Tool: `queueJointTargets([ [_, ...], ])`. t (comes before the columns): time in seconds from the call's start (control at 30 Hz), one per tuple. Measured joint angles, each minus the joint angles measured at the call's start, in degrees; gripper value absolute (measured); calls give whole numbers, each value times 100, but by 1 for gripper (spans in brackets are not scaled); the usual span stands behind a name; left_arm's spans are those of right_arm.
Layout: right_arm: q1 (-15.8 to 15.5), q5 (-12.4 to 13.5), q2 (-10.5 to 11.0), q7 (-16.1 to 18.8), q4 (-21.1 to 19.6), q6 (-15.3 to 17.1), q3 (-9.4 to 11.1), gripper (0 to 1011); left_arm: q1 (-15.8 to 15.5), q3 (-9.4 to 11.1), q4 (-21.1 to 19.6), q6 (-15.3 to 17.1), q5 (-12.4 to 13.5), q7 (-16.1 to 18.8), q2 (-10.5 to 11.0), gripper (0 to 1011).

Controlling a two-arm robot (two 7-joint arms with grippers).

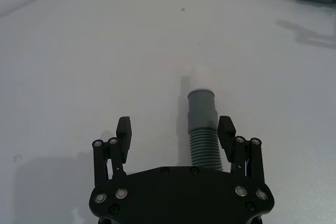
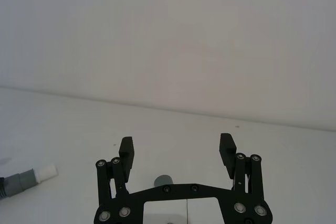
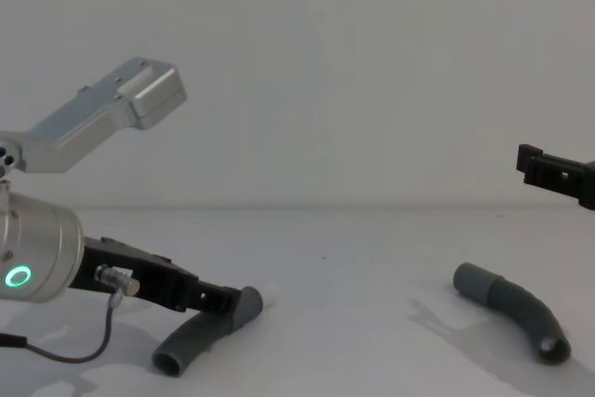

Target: Use both hands to pick up one end of the pipe from the table, align the ends, and insert them.

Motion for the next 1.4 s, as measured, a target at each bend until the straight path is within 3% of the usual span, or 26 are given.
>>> queueJointTargets([
  [0.57,0,0,0,0,0,0,0,1000,-113,-77,220,113,-9,38,-281,1002],
  [1.4,0,0,0,0,0,0,0,1000,-163,-102,345,201,36,-11,-524,1001],
])
